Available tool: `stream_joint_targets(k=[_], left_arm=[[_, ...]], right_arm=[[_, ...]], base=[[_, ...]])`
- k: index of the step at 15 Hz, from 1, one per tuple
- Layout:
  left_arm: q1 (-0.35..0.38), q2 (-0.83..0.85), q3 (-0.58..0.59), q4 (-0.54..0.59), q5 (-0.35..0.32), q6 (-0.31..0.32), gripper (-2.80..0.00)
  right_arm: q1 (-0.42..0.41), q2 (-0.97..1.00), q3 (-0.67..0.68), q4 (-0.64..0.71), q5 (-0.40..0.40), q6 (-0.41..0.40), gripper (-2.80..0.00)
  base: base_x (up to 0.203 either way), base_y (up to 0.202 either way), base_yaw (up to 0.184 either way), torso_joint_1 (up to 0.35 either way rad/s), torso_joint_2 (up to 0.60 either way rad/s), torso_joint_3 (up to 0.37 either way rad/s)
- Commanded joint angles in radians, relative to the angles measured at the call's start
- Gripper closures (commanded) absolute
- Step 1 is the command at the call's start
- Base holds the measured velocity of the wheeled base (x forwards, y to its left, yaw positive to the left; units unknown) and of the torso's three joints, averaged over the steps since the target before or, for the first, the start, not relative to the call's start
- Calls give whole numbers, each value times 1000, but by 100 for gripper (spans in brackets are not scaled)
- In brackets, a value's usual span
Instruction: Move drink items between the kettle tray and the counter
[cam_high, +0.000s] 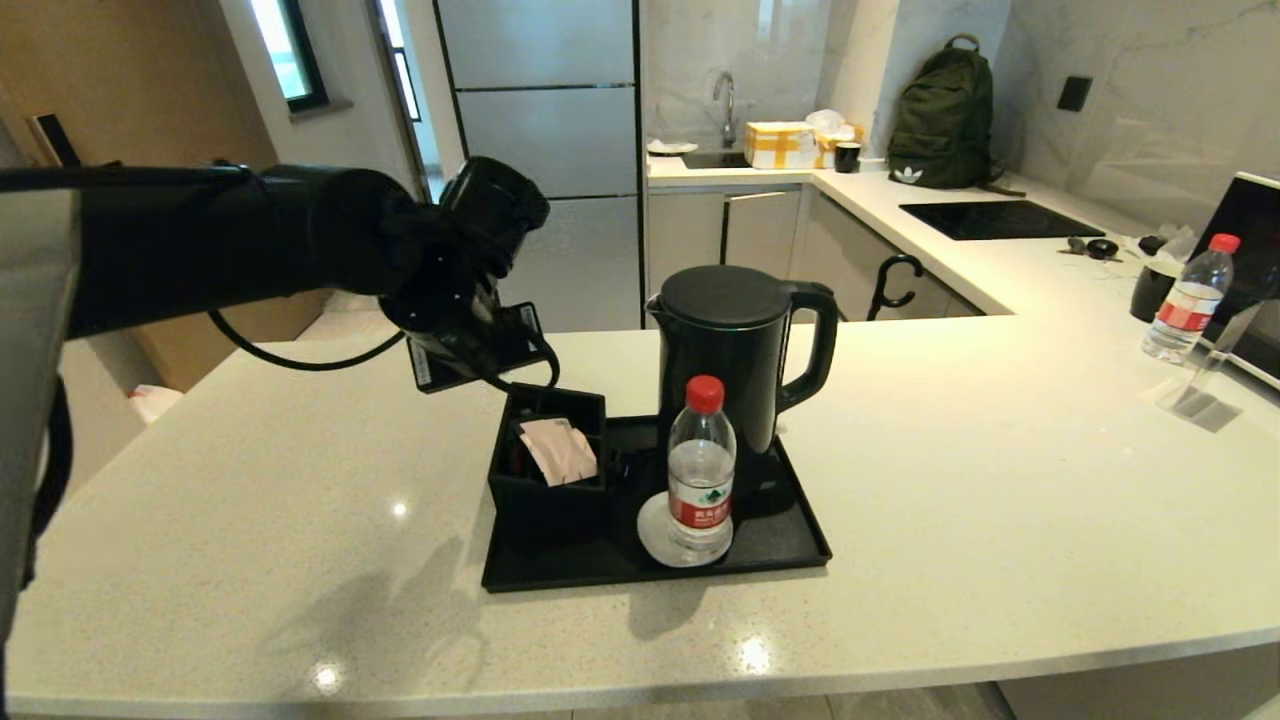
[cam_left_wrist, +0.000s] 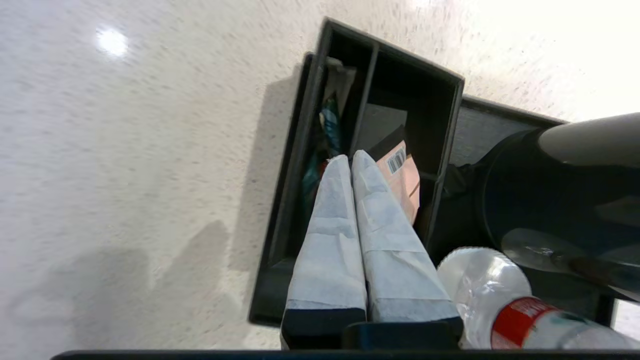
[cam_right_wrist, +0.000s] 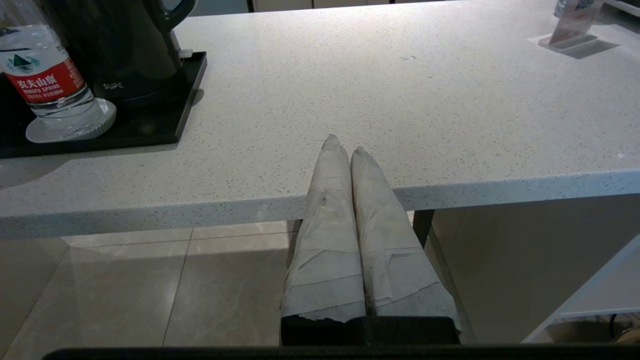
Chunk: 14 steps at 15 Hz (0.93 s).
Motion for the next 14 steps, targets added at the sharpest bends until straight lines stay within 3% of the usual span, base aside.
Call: stream_joint_targets(k=[1, 3, 6, 8, 9, 11, 14], left_arm=[[8, -33, 0, 7, 2, -4, 0], [43, -77, 4, 38, -9, -5, 0], [181, -281, 21, 121, -60, -8, 0], [353, -413, 38, 194, -113, -9, 0], [398, -450, 49, 231, -137, -9, 0], [554, -599, 88, 303, -185, 7, 0], [767, -921, 235, 371, -288, 114, 0]], right_arm=[[1, 1, 0, -1, 0, 0, 0], [0, 1, 0, -1, 0, 0, 0], [0, 1, 0, -1, 0, 0, 0], [-1, 1, 0, -1, 0, 0, 0], [-1, 1, 0, -1, 0, 0, 0], [1, 1, 0, -1, 0, 0, 0], [-1, 1, 0, -1, 0, 0, 0]], base=[[0, 0, 0, 0, 0, 0], [0, 0, 0, 0, 0, 0], [0, 0, 0, 0, 0, 0], [0, 0, 0, 0, 0, 0], [0, 0, 0, 0, 0, 0], [0, 0, 0, 0, 0, 0], [0, 0, 0, 0, 0, 0]])
